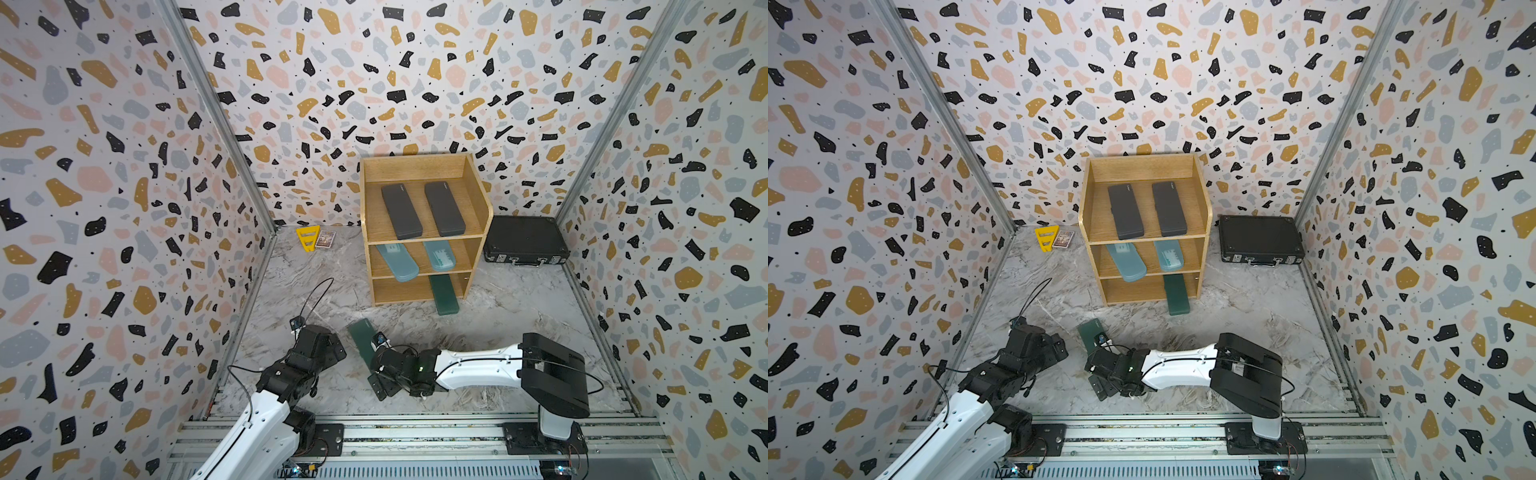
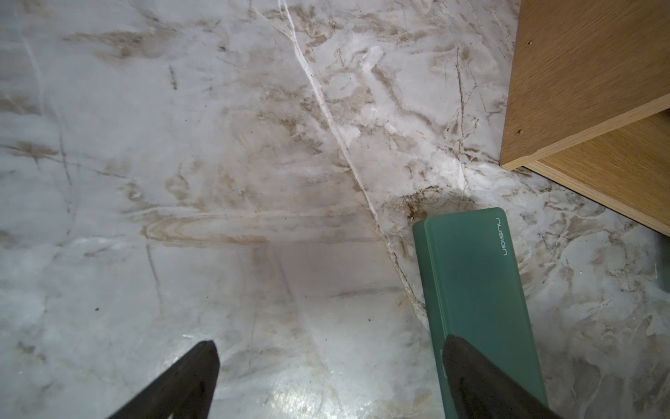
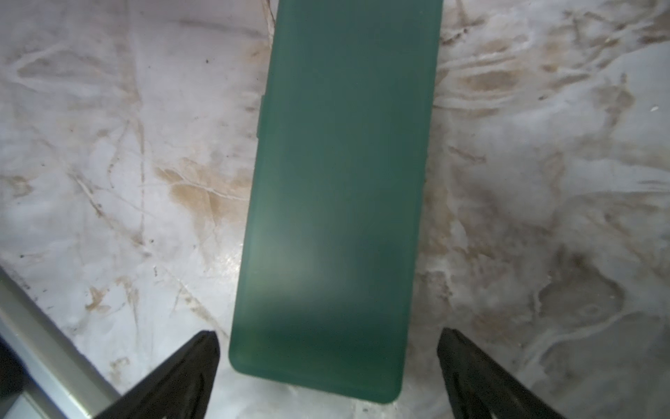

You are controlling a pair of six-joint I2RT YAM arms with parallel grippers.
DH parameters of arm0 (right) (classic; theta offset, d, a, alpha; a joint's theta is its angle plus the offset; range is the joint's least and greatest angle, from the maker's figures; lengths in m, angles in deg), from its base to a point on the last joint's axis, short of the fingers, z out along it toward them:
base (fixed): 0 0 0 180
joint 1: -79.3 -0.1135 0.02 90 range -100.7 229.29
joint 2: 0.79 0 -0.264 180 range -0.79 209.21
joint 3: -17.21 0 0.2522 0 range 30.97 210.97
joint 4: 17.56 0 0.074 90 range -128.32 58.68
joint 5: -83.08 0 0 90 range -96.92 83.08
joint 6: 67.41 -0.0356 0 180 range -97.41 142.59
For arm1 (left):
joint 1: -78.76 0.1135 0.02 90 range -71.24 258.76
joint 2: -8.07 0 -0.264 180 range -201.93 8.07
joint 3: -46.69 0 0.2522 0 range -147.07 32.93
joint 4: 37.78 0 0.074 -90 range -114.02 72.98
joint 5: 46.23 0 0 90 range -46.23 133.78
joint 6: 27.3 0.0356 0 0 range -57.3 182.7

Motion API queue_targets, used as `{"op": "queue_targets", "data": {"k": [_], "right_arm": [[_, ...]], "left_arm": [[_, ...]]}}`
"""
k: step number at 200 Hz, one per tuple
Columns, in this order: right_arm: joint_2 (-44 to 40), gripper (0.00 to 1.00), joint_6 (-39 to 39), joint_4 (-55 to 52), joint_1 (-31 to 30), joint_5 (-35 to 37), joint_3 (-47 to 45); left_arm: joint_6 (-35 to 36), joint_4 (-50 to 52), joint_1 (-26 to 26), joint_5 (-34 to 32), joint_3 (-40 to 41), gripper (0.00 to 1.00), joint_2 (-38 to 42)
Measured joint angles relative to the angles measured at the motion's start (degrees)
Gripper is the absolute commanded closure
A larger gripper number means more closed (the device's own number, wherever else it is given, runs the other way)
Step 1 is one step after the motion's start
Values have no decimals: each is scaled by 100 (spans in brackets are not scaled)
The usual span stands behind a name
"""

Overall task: Place the pencil cases on the shelf according to color
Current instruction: Pick up the pencil case from the center of the board.

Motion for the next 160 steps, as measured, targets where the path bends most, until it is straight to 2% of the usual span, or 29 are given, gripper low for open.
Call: {"op": "queue_targets", "data": {"k": [97, 160], "right_arm": [[424, 1, -107, -372, -66, 240, 345], [468, 12, -195, -323, -83, 271, 365]], "left_arm": [[63, 4, 68, 72, 0, 0, 61], [63, 4, 68, 127, 0, 0, 107]]}}
